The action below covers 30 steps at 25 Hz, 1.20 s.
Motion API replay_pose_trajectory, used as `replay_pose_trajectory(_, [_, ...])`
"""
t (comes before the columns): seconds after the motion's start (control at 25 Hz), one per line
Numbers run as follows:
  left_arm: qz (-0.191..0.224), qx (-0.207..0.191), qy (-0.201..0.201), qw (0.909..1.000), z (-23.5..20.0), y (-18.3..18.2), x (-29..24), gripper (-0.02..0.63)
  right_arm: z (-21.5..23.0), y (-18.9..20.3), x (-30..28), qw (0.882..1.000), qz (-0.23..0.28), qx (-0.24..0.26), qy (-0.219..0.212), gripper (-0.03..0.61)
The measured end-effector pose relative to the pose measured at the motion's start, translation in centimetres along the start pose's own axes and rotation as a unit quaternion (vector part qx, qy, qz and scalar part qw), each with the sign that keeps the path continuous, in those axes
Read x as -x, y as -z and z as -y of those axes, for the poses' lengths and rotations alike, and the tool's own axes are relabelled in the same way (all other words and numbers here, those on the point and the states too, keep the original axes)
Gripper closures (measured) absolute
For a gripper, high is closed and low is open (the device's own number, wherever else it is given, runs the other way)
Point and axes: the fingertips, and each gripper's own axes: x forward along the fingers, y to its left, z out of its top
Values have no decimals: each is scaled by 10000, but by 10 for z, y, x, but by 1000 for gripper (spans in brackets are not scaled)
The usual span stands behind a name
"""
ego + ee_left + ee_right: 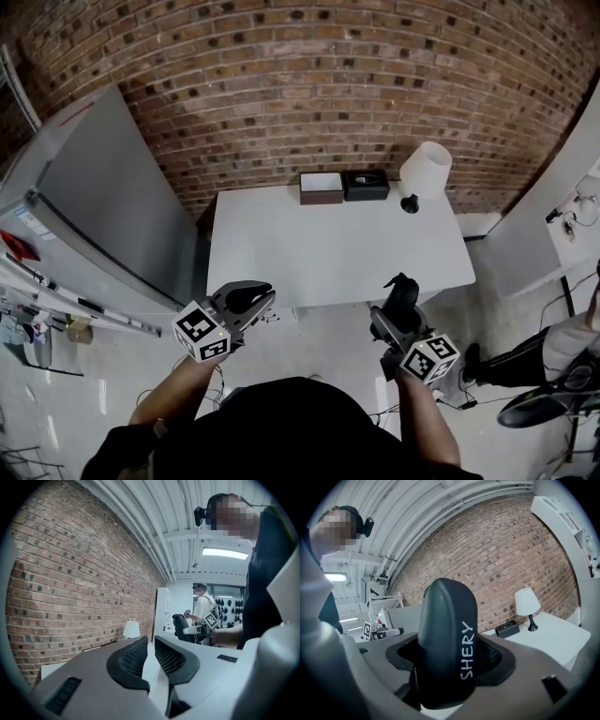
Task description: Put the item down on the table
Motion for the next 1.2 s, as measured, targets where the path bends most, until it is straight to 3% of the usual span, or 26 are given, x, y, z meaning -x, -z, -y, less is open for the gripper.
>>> replay_pose_trajectory(0.64, [51,117,-124,9998,0,-2,-5,555,14,-4,-4,10000,-26,-81,20,236])
replay_pose_trajectory(0.96, [110,261,-207,9994,-28,9,5,557,10,1,-24,9999,-59,-55,76,236])
replay_pose_trajectory(1.2, [250,259,-34,9993,-55,9,-1,563,7,6,-48,9996,-153,-53,218,237])
